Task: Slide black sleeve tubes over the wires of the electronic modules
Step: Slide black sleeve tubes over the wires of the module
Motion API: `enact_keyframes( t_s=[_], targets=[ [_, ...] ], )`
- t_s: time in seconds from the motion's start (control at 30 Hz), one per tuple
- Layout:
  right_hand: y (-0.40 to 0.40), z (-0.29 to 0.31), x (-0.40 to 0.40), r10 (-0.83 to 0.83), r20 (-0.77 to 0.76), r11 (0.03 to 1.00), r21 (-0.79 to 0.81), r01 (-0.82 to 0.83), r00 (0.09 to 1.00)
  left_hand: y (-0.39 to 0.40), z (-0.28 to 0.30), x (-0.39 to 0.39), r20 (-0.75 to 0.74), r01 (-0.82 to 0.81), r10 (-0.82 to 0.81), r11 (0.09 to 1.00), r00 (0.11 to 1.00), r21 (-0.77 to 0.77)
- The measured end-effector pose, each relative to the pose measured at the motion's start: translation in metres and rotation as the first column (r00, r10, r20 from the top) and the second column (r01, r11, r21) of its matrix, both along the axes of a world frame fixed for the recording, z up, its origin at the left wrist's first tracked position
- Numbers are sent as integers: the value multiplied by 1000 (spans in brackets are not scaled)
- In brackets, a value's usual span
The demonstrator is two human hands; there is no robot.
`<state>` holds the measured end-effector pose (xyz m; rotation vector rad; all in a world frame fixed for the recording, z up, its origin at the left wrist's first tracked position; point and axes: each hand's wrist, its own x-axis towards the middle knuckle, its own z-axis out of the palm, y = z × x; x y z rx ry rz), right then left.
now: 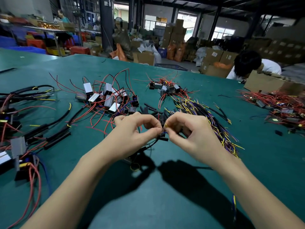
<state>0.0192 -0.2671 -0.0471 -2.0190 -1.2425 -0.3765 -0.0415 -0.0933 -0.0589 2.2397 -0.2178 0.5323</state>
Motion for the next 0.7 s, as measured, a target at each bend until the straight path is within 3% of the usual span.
enact_keyframes(
  t_s=[0.07, 0.13, 0.2, 0.27, 0.33, 0.4, 0.43, 0.5, 0.7],
  targets=[
    [0, -3, 1, -28, 312, 996, -73, 53, 950, 1, -2, 2, -79, 37, -41, 998, 996, -55],
    [-1, -5, 2, -4, 561, 990, -116, 84, 828, 2, -2, 2, -151, 89, -112, 984, 982, -152],
    [-1, -6, 3, 20, 624, 986, -141, 87, 781, 1, -2, 2, -161, 108, -144, 971, 976, -212],
    [-1, -6, 1, 6, 438, 993, -109, 47, 899, 0, -3, 3, -123, 62, -89, 977, 988, -206],
    [-1, -4, 1, 16, 5, 1000, 26, -16, 1000, -2, -3, 2, -60, 1, -12, 985, 998, -172],
    [1, -3, 1, 61, -371, 988, 152, -4, 926, -5, -3, 0, 27, -23, 27, 989, 999, -149],
    [1, -2, 2, 72, -468, 983, 181, 15, 881, -6, -3, 0, 69, -36, 45, 992, 997, -123],
    [1, -1, 2, 83, -527, 981, 193, 24, 846, -10, -4, -1, 144, -68, 76, 996, 987, -60],
    [3, -1, 1, 61, -506, 982, 186, 40, 861, -12, -8, 0, 264, -147, 123, 987, 957, 72]
  ],
)
